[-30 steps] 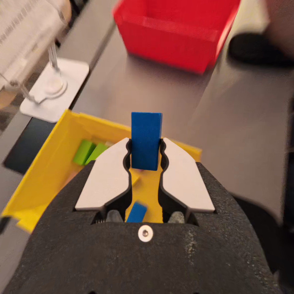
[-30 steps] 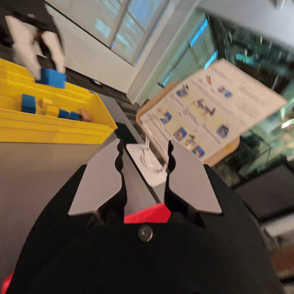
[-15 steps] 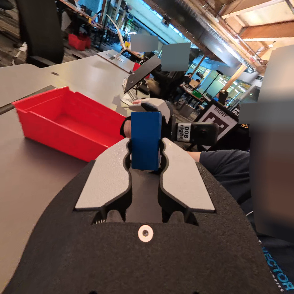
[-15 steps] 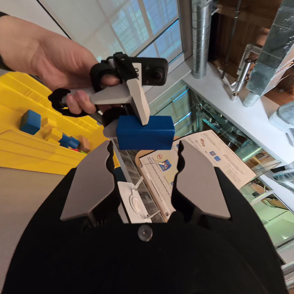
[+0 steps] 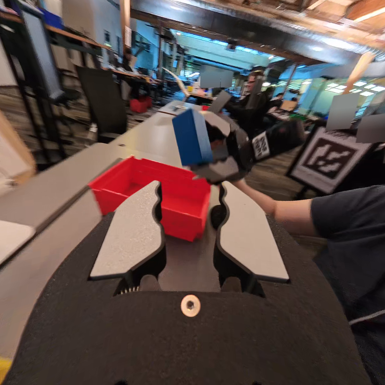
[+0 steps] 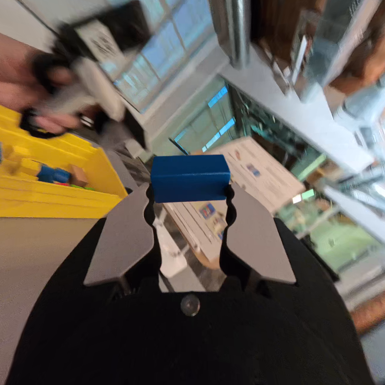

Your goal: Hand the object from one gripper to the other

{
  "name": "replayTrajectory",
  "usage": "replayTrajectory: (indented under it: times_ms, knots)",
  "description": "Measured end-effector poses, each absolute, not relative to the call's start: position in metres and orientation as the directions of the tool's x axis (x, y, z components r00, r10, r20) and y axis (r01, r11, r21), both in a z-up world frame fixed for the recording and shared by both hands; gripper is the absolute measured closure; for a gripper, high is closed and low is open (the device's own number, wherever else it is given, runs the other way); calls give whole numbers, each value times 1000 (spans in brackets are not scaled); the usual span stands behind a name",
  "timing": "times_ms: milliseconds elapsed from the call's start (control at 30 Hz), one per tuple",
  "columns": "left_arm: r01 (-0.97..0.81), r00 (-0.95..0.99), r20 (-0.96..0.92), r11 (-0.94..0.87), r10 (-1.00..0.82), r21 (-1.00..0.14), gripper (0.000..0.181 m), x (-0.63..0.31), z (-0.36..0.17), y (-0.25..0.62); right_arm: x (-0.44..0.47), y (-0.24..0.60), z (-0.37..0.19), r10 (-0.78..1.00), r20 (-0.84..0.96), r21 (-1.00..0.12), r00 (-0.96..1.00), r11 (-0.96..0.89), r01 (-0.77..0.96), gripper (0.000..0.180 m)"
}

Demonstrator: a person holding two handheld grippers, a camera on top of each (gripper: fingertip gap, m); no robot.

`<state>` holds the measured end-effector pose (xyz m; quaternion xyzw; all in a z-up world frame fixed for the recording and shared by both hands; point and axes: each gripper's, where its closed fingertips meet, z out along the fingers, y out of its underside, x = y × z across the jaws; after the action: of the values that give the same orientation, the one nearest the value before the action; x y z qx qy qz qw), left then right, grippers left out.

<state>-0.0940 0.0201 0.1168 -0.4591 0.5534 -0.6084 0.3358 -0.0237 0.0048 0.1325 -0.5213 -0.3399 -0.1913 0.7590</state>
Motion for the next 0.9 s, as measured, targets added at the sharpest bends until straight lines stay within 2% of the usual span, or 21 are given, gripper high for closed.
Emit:
replayTrajectory:
  times_ms: [67,133,233,300,400,533,733,900]
  knots:
    - [-50,-278,101,-90,-955,-995,130,-104,122,34,38,16,135,1,572,-799,820,226,557,112]
    - [28,-261,44,-53,-964,-998,135,-115,132,35,104,28,114,-64,368,-928,928,41,371,112]
    - [162,-268,-51,7,-962,-987,144,-129,147,29,165,44,54,-113,112,-980,987,-177,91,112]
    - [192,-252,-85,36,-964,-981,149,-132,152,28,183,53,10,-139,17,-947,990,-319,-28,112]
    - [160,-231,-110,74,-967,-984,150,-133,150,29,194,59,-48,-195,12,-853,981,-514,-92,112]
    - [74,-120,-171,163,-978,-984,150,-134,141,44,197,64,-95,-246,-11,-724,969,-667,-177,112]
    - [-21,-52,-215,216,-975,-976,150,-139,134,52,191,75,-135,-290,-36,-557,956,-789,-260,111]
    - [-105,-9,-241,241,-970,-965,150,-144,126,61,189,82,-143,-324,-38,-533,945,-794,-293,111]
